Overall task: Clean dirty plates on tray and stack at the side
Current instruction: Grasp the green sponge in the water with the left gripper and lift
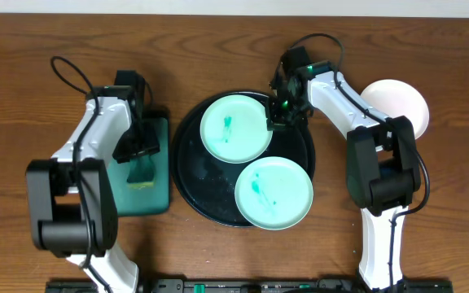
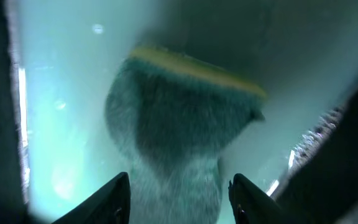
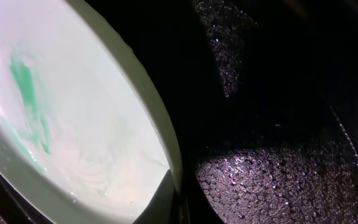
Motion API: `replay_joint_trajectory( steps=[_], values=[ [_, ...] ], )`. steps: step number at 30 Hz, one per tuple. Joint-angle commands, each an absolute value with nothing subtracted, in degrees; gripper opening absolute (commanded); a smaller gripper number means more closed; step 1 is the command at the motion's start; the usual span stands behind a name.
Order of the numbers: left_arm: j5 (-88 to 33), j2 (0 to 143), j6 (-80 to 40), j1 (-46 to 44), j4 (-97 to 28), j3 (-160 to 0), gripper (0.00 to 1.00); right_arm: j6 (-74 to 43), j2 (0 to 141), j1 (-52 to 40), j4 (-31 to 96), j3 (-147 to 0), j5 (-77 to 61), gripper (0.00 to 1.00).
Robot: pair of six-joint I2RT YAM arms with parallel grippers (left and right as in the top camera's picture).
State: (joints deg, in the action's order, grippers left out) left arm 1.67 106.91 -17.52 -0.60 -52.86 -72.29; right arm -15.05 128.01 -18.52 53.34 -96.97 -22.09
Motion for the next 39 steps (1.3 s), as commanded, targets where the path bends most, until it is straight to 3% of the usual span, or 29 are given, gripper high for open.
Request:
replay_joint_trajectory(
  steps=[1, 5, 14, 16, 20, 21, 39],
  values=[
    [2.35, 107.94, -16.51, -0.05, -52.31, -72.23, 0.49, -14.09, 128.6, -18.85, 53.56, -96.79, -22.5, 0.01],
    [2.37, 107.94, -16.29, 0.16, -51.94, -72.2, 0.43, -14.09, 128.6, -18.85, 53.52, -96.79, -22.5, 0.01],
    [1.91, 107.94, -16.25, 3.18, -47.99, -67.64, 0.43, -14.11, 128.6, -18.83, 53.58, -96.79, -22.52, 0.01],
    [1.15, 107.94, -15.57, 3.27, -47.72, -67.55, 0.37, -14.11, 128.6, -18.83, 53.54, -96.79, -22.5, 0.01],
    [-1.91, 107.94, -14.63, 3.25, -47.44, -67.55, 0.09, -14.11, 128.6, -18.85, 53.58, -96.79, -22.5, 0.01],
    [-2.57, 107.94, -14.63, 3.25, -47.46, -67.55, 0.07, -14.11, 128.6, -18.85, 53.58, -96.79, -22.5, 0.01],
    [-11.35, 107.46, -11.64, 3.2, -48.56, -67.61, 0.07, -14.09, 128.6, -18.81, 54.46, -96.79, -22.5, 0.01]
  ],
)
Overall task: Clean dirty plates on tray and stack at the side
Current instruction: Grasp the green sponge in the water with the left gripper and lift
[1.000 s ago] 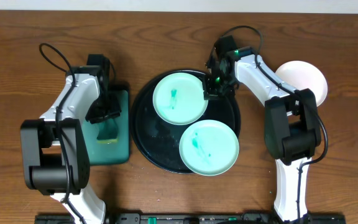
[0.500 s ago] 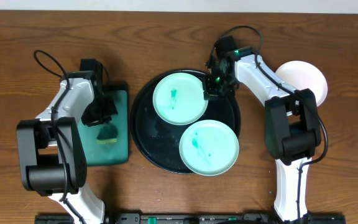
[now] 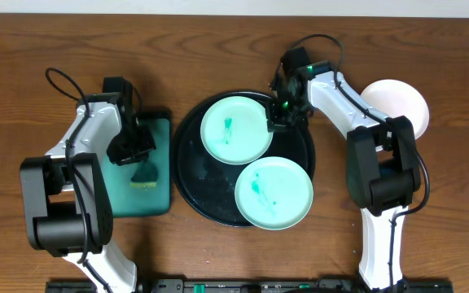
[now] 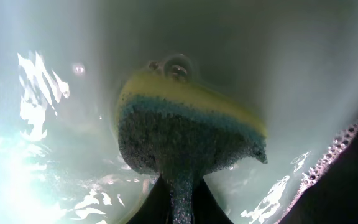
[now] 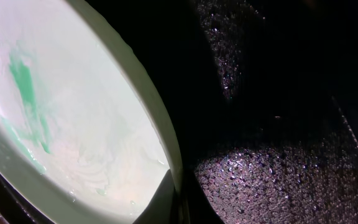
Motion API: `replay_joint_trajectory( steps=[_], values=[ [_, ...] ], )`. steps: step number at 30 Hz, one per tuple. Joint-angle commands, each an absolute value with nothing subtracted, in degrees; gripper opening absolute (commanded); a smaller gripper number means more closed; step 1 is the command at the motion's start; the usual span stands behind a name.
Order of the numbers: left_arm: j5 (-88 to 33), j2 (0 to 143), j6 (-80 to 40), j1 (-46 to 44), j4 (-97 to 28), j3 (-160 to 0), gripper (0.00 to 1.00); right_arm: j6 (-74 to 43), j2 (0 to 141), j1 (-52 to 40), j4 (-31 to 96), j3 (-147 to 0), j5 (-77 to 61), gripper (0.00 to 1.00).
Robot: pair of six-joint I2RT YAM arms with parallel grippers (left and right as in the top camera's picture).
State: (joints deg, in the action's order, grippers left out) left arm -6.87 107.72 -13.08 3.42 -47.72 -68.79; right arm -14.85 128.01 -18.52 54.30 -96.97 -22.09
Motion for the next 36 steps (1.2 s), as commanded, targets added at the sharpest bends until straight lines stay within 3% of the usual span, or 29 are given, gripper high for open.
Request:
replay_joint_trajectory(
  steps=[1, 15, 23, 36],
  values=[
    [-11.31, 107.13, -11.64, 3.2, -48.58, -67.61, 0.07, -14.09, 128.6, -18.81, 54.46, -96.79, -22.5, 0.01],
    [2.17, 78.67, -13.39, 2.7, -46.52, -67.64, 0.07, -14.06, 128.6, -18.81, 54.17, -96.79, -22.48, 0.01],
    [2.44, 62.63, -5.26, 1.65, -42.37, -67.64, 0.07, -14.06, 128.6, -18.81, 54.15, -96.79, -22.48, 0.01],
    [2.46, 53.84, -1.72, 0.78, -41.6, -67.64, 0.07, -14.06, 128.6, -18.81, 54.19, -96.79, -21.85, 0.01]
  ],
)
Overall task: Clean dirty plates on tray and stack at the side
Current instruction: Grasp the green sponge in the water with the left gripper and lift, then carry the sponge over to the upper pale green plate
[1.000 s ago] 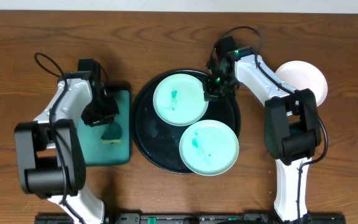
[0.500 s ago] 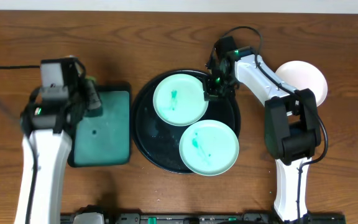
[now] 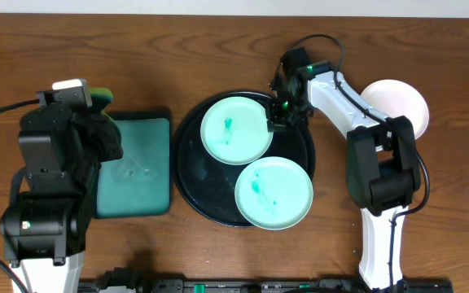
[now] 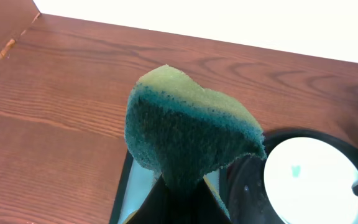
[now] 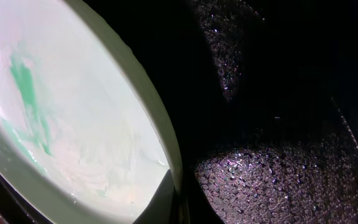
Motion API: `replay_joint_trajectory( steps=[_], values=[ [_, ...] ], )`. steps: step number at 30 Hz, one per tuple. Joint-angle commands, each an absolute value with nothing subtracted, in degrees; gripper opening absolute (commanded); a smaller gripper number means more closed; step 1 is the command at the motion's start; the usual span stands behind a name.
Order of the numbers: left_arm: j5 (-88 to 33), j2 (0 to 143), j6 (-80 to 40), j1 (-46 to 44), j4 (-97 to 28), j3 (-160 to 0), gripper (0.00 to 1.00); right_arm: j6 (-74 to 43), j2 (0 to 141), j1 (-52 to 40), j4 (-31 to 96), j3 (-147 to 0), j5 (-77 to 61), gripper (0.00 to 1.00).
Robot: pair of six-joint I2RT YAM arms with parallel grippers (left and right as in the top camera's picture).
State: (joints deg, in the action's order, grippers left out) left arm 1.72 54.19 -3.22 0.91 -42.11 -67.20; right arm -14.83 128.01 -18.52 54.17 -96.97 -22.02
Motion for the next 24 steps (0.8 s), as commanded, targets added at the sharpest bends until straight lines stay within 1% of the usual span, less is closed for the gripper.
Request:
replay_joint_trajectory(
  steps=[1, 20, 21, 24],
  values=[
    [2.46, 53.84, -1.72, 0.78, -41.63, -67.64, 0.07, -14.04, 128.6, -18.81, 54.19, -96.79, -21.85, 0.01],
    [2.46, 54.98, -1.72, 0.78, -41.67, -67.64, 0.07, -14.06, 128.6, -18.81, 54.13, -96.79, -21.21, 0.01],
    [2.46, 55.11, -1.72, 0.78, -41.69, -67.61, 0.06, -14.06, 128.6, -18.81, 54.13, -96.79, -21.21, 0.01],
    [2.46, 55.68, -1.74, 0.78, -41.71, -67.61, 0.07, -14.06, 128.6, -18.81, 54.11, -96.79, -21.21, 0.01]
  ],
)
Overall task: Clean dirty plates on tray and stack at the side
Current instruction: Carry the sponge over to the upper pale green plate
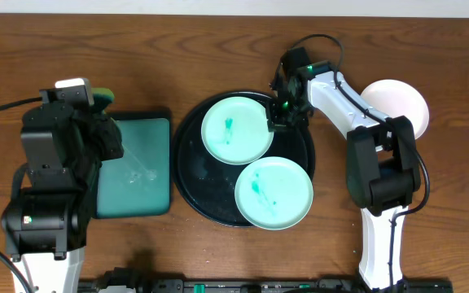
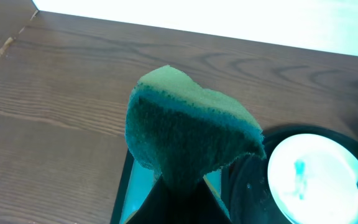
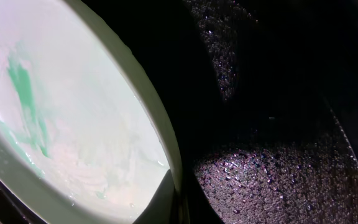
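Observation:
Two pale green plates smeared with green sit on the round black tray point(image 1: 206, 199): a far plate point(image 1: 235, 129) and a near plate point(image 1: 273, 193). My right gripper point(image 1: 277, 122) is shut on the far plate's right rim point(image 3: 166, 149). My left gripper point(image 2: 182, 186) is shut on a green and yellow sponge point(image 2: 188, 134), held up above the far end of the teal basin point(image 1: 134, 167). In the overhead view the sponge point(image 1: 103, 95) peeks out behind the left wrist.
A clean white plate point(image 1: 397, 104) lies on the wooden table to the right of the tray. The teal basin holds water. The left arm's body covers the table left of the basin.
The left gripper with the sponge has shifted slightly to the right, toward the tray. The right gripper still holds the far plate's rim in the same place.
My left gripper stood open around the sponge in the basin's water. It was then shut on the sponge there. After that it held the sponge high above the basin, and it still does. The right gripper kept its hold on the far plate's rim throughout.

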Motion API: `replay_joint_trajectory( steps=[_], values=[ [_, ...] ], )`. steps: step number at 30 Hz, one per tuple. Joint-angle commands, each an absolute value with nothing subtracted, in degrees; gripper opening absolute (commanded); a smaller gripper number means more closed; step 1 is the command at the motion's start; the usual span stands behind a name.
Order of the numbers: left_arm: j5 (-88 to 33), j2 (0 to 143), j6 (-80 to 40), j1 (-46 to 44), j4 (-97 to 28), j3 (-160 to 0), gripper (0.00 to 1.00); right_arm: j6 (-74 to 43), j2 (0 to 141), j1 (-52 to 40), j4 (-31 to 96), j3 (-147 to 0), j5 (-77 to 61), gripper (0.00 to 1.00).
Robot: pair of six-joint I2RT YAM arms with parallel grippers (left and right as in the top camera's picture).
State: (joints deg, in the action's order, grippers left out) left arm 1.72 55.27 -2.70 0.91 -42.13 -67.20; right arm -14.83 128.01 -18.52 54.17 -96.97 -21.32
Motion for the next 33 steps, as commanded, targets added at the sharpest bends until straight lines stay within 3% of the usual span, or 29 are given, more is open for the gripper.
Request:
replay_joint_trajectory(
  steps=[1, 14, 21, 33],
  values=[
    [2.46, 55.99, -1.74, 0.78, -41.8, -67.61, 0.07, -14.06, 128.6, -18.81, 54.13, -96.79, -21.21, 0.01],
    [2.79, 76.4, -11.25, 0.82, -47.13, -67.61, 0.07, -14.11, 128.6, -18.85, 54.17, -96.79, -21.23, 0.01],
    [-11.49, 88.09, -13.89, 0.82, -47.37, -67.61, 0.07, -14.11, 128.6, -19.05, 54.39, -96.79, -23.07, 0.01],
    [-24.88, 86.56, -15.35, -1.61, -45.76, -67.61, 0.07, -18.52, 128.6, -25.08, 53.84, -96.79, -23.92, 0.01]
  ],
)
